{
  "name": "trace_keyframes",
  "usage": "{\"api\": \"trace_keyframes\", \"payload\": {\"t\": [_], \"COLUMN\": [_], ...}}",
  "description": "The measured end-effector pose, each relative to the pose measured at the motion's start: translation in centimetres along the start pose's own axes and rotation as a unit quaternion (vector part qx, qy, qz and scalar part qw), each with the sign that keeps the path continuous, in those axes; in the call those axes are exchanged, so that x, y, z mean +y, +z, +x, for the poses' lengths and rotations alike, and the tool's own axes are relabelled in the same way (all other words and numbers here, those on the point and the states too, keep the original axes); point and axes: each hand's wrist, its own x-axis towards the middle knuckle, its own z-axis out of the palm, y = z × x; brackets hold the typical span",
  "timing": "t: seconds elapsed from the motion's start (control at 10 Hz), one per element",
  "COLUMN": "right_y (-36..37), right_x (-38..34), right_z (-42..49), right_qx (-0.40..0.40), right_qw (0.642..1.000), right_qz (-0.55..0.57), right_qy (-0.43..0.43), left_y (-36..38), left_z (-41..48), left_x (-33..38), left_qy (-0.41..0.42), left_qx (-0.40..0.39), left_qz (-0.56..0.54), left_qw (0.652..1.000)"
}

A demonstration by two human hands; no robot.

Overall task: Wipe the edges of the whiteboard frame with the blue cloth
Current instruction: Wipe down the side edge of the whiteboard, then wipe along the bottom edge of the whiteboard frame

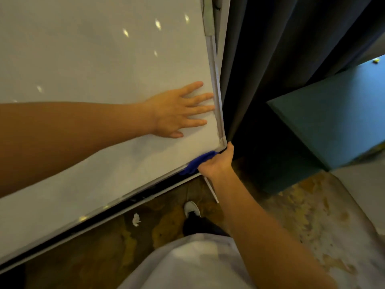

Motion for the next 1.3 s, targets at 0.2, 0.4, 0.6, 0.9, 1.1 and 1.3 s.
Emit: {"api": "trace_keyframes", "payload": {"t": [0.2,0.4,0.6,0.9,1.1,1.3], "right_y": [-2.9,-5.0,-6.3,-5.1,-1.9,4.5], "right_x": [-0.8,-0.3,-0.9,-5.5,-11.1,-14.9], "right_z": [-4.8,-9.3,-11.1,-10.4,-8.4,-9.8], "right_qx": [-0.034,-0.052,-0.047,-0.015,-0.037,-0.422], "right_qw": [0.998,0.992,0.989,0.946,0.854,0.536], "right_qz": [-0.052,-0.11,-0.139,-0.299,-0.493,-0.722], "right_qy": [-0.017,-0.021,0.027,0.125,0.164,-0.115], "left_y": [-3.2,-7.0,-9.3,-7.7,-6.8,-8.3], "left_z": [-5.2,-8.8,-9.3,-4.6,2.9,8.6], "left_x": [7.1,20.9,29.9,26.8,24.1,21.8], "left_qy": [-0.119,-0.316,-0.508,-0.443,-0.414,-0.439], "left_qx": [-0.02,0.01,0.071,0.392,0.509,0.499], "left_qz": [-0.097,-0.328,-0.682,-0.581,-0.472,-0.457], "left_qw": [0.988,0.89,0.521,-0.56,-0.589,-0.591]}}
